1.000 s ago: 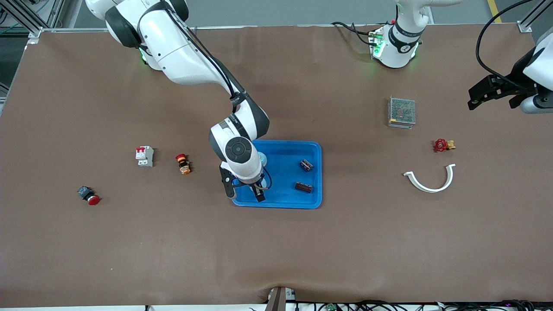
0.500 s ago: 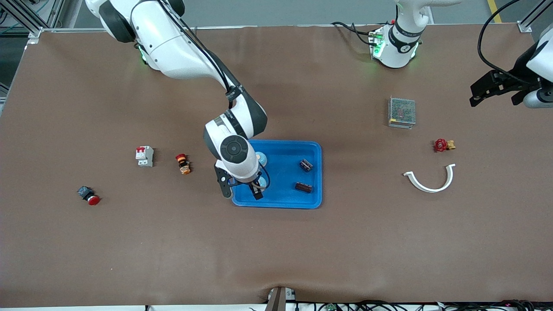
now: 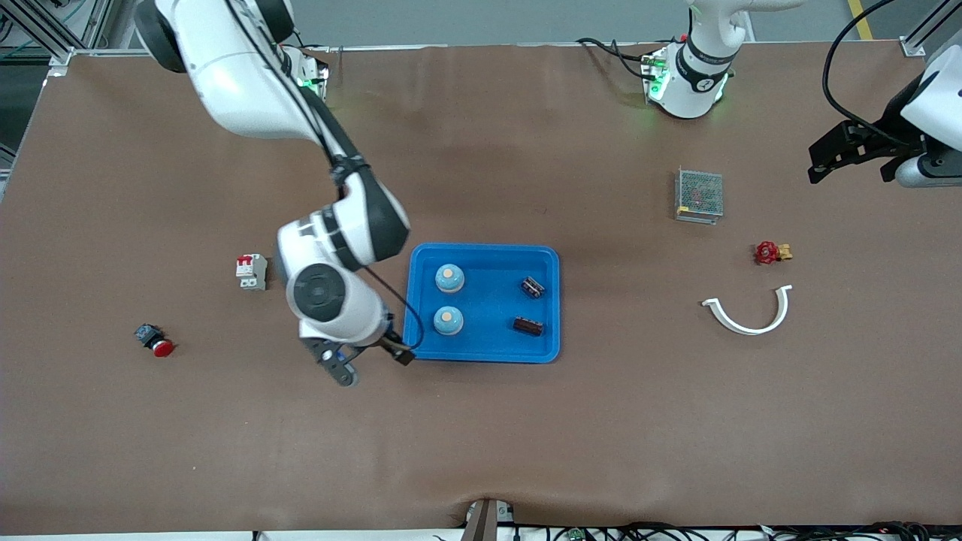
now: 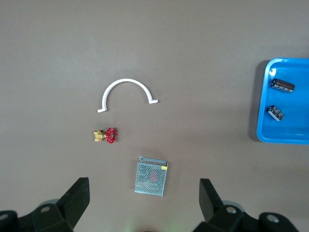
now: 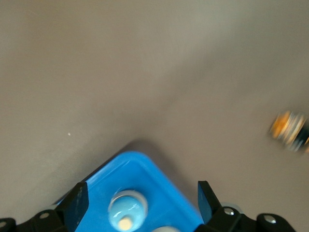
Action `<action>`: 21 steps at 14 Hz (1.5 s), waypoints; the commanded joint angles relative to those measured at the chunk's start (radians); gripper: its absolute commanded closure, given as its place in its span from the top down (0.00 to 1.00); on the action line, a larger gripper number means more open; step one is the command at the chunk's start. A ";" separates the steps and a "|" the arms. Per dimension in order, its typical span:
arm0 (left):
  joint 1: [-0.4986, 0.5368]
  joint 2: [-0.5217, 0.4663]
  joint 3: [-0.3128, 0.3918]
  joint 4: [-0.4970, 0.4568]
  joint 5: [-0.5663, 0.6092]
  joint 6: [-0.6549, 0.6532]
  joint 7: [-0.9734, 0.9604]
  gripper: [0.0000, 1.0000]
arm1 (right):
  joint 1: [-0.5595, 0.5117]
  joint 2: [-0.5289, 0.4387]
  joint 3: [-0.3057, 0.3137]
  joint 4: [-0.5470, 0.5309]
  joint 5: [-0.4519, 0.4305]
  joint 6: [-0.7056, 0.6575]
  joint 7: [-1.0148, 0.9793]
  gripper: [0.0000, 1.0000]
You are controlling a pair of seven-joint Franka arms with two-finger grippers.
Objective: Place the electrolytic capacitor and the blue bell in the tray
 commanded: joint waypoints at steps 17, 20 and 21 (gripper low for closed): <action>0.002 -0.030 -0.006 -0.040 -0.019 0.002 0.014 1.00 | -0.404 -0.167 -0.029 -0.132 -0.010 -0.104 -1.132 1.00; 0.004 -0.030 -0.006 -0.041 -0.019 0.008 0.014 1.00 | -0.463 -0.166 -0.029 -0.150 -0.014 -0.105 -1.189 1.00; 0.004 -0.030 -0.006 -0.041 -0.019 0.008 0.014 1.00 | -0.477 -0.166 -0.029 -0.150 -0.014 -0.113 -1.195 1.00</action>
